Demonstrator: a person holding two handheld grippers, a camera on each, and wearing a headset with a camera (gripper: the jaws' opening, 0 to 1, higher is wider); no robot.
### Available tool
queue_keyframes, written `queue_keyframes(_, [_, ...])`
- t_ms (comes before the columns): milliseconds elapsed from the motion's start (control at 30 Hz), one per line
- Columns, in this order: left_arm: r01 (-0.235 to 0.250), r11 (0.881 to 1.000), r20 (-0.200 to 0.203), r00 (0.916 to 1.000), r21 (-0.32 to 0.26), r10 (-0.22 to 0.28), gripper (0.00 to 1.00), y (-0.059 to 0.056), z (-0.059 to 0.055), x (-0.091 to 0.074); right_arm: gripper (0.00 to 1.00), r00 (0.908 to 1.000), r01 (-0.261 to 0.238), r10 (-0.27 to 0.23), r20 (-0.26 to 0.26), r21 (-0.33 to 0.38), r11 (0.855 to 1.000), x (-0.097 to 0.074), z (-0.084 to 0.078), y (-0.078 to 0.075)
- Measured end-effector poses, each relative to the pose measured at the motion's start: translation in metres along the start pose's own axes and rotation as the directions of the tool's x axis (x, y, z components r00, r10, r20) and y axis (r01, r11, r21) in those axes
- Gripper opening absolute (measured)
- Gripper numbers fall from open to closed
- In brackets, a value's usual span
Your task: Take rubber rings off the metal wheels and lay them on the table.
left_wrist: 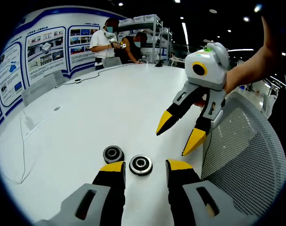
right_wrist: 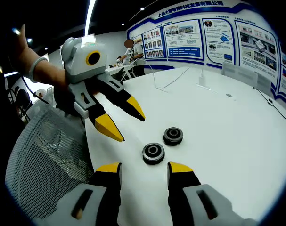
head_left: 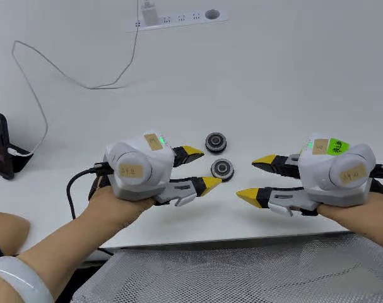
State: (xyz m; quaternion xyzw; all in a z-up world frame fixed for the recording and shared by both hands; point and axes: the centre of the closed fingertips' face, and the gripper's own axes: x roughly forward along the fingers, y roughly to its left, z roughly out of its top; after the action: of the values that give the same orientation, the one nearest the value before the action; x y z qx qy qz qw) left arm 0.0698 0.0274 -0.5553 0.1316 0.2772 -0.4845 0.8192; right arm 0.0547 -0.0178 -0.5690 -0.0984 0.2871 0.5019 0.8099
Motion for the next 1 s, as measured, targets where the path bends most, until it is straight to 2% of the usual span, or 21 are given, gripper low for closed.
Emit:
queue_keyframes(100, [0.007,1.000,-0.008,0.9999,0.005,-0.007,0.30,0.000,0.000,0.005,0.39,1.0000,-0.003,0.003,0.000,0.003,1.000,0.002,0.000,0.000])
queue_keyframes(467, [0.023,1.000,-0.035,0.9991,0.017,-0.023,0.26,0.001,0.000,0.023,0.37,0.9999,-0.008,0.008,0.012,0.029,1.000,0.008,-0.004,-0.004])
queue_keyframes(600, [0.026,0.999,-0.058,0.9980,0.022,-0.025,0.26,0.003,-0.006,0.029,0.37,0.9998,-0.009,0.008,0.020,0.042,0.999,0.010,-0.004,-0.005])
queue_keyframes(767, [0.028,0.999,-0.074,0.9969,0.028,-0.025,0.25,0.004,-0.008,0.033,0.37,0.9997,-0.010,0.009,0.023,0.052,0.999,0.013,-0.005,-0.005])
queue_keyframes(933, [0.035,0.999,-0.087,0.9957,0.037,-0.032,0.20,0.004,-0.008,0.038,0.37,0.9995,-0.009,0.008,0.030,0.064,0.998,0.014,-0.006,-0.005])
queue_keyframes(1000, [0.035,0.998,-0.090,0.9954,0.042,-0.032,0.21,0.005,-0.009,0.039,0.37,0.9995,-0.011,0.009,0.030,0.068,0.998,0.015,-0.008,-0.005])
